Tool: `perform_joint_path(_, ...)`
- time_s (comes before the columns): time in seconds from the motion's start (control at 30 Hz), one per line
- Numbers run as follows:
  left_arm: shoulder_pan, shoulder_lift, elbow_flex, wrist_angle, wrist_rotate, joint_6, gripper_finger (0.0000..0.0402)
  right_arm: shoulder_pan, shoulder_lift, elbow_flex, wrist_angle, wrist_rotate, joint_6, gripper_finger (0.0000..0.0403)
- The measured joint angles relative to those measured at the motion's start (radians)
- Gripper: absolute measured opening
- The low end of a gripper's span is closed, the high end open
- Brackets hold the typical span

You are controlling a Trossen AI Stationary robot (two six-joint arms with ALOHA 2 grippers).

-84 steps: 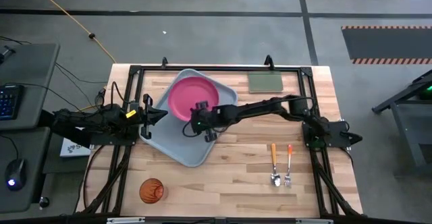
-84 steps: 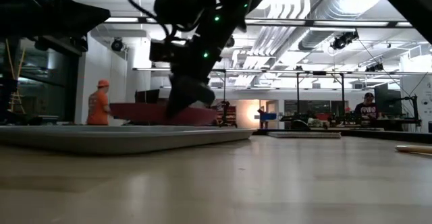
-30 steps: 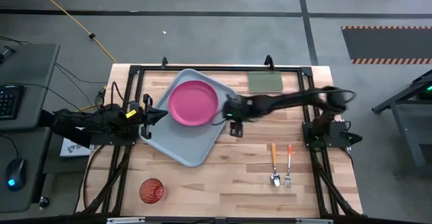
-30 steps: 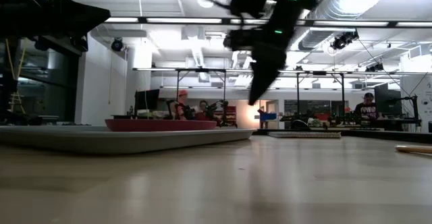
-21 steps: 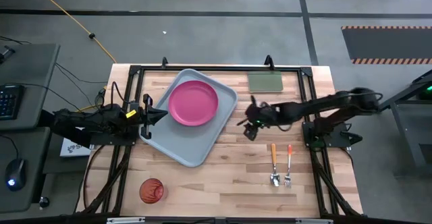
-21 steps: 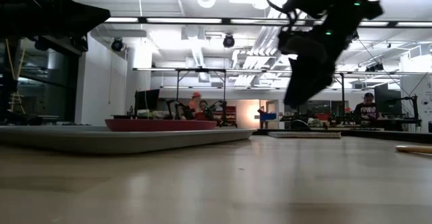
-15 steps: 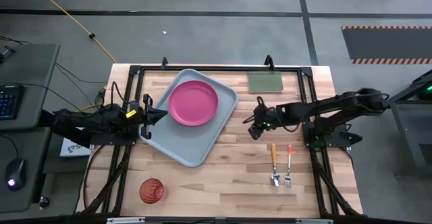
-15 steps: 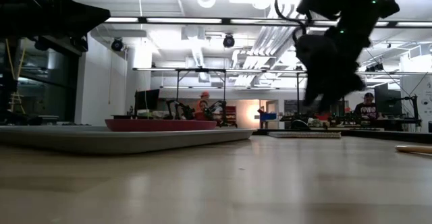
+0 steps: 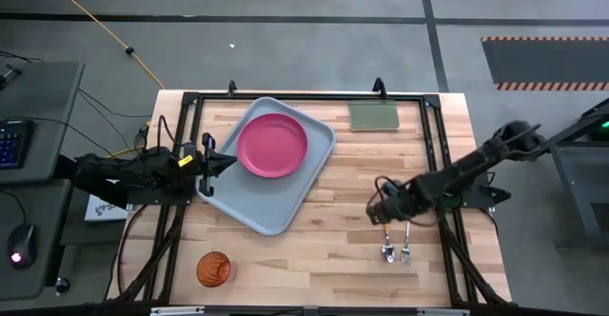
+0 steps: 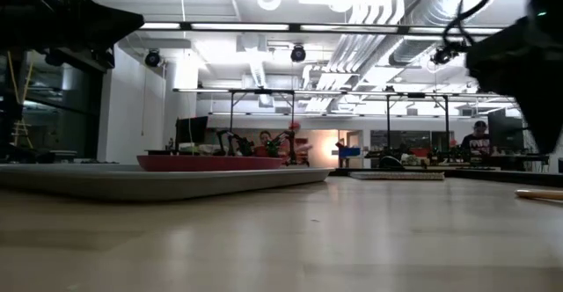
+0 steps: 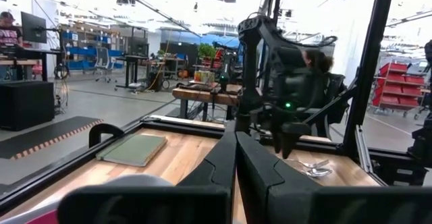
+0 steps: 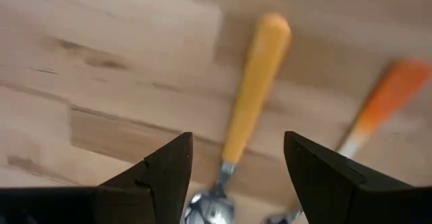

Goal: Pick and place plate/cup/fork/spoon on tray
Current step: Put the yellow spoon on the grey tray to the bottom of the pink plate

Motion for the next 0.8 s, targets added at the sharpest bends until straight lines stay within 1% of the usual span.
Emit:
perform_joint_path(0.13,0.000,0.000,0.000,-0.002,0.000,0.000,0.0003,0.086,0.050,0.000,0.000,-0.012,0.170,0.0224)
perform_joint_path(0.23,0.000,0.000,0.000,-0.002,0.000,-0.001,0.0003,0.117,0.102,0.000,0.010,-0.032,0.229,0.0224)
perform_joint_path(0.33,0.000,0.000,0.000,-0.002,0.000,-0.001,0.0003,0.124,0.146,0.000,0.067,-0.039,0.239,0.0224)
perform_joint_path(0.5,0.000,0.000,0.000,-0.002,0.000,-0.001,0.0003,0.124,0.179,0.000,0.151,-0.011,0.243,0.0224)
perform_joint_path(0.8,0.000,0.000,0.000,-0.002,0.000,-0.001,0.0003,0.123,0.227,0.006,0.161,-0.034,0.273,0.0224)
